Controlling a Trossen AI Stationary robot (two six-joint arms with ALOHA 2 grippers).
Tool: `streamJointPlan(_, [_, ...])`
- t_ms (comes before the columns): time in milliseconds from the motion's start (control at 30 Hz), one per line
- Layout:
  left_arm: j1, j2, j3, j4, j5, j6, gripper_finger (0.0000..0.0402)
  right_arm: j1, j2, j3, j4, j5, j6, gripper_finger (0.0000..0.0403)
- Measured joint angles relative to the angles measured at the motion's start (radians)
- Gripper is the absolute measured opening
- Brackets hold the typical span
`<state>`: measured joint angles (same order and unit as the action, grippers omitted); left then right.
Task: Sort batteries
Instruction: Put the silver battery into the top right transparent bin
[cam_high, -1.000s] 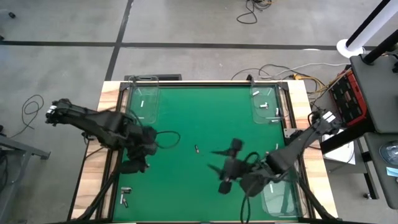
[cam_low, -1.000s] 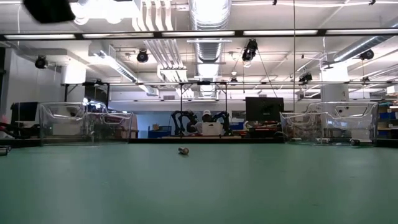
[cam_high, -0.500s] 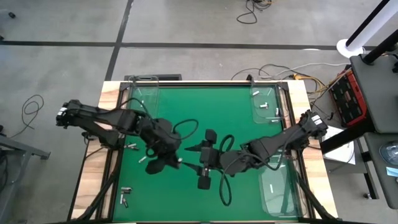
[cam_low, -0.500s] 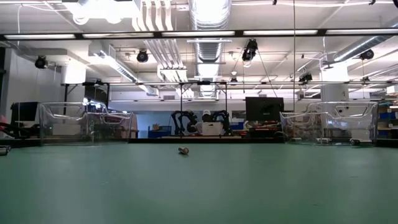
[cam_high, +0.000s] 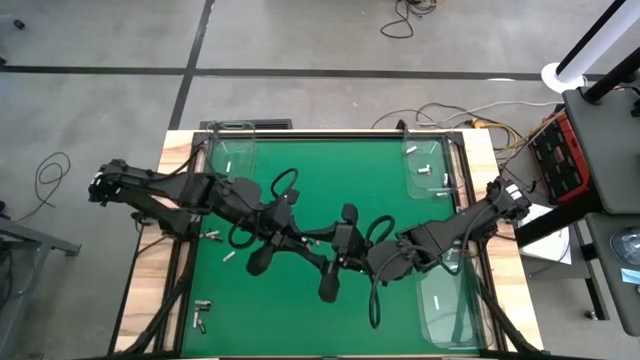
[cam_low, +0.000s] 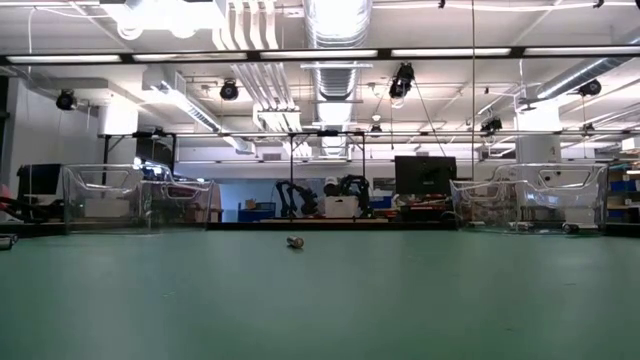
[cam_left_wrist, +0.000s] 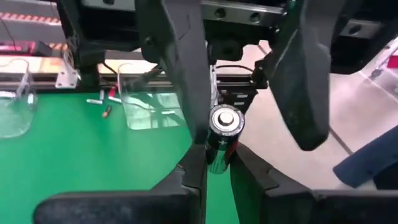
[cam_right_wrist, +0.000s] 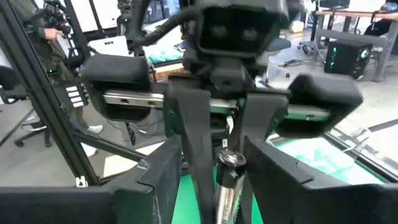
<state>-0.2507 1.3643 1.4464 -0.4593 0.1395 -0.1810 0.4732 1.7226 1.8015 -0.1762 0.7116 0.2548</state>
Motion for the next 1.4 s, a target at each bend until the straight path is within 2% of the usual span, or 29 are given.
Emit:
streamJointPlan(633, [-0.004, -0.008, -0.001, 0.054, -0.004, 0.039, 0.0029, -0.003, -0.015, 0.005, -0.038, -0.004, 0.024, 0.0053])
streamJointPlan(733, [-0.004, -0.008, -0.002, 0.052, -0.008, 0.039, 0.0029, -0.003, -0.015, 0.006, -0.054, -0.007, 0.024, 0.0053])
streamJointPlan(933, [-0.004, -0.007, -0.002, 0.054, 0.000, 0.037, 0.0029, -0.003, -0.017, 0.006, -0.077, -0.055, 0.033, 0.0100])
streamJointPlan(1067, [-0.004, -0.007, -0.002, 0.053, 0.000, 0.037, 0.0029, -0.005, -0.017, 0.006, -0.080, -0.057, 0.055, 0.0109])
streamJointPlan(1167, [-0.004, -0.007, -0.002, 0.052, 0.000, 0.037, 0.0029, -0.007, -0.017, 0.006, -0.081, -0.057, 0.060, 0.0088])
streamJointPlan(1267, [-0.004, -0.016, -0.002, 0.040, -0.001, 0.038, 0.0031, -0.011, -0.016, 0.006, -0.080, -0.058, 0.064, 0.0044])
streamJointPlan(1400, [-0.002, -0.060, -0.002, -0.021, -0.061, 0.055, 0.0046, -0.038, -0.022, 0.006, -0.087, -0.077, 0.083, 0.0039])
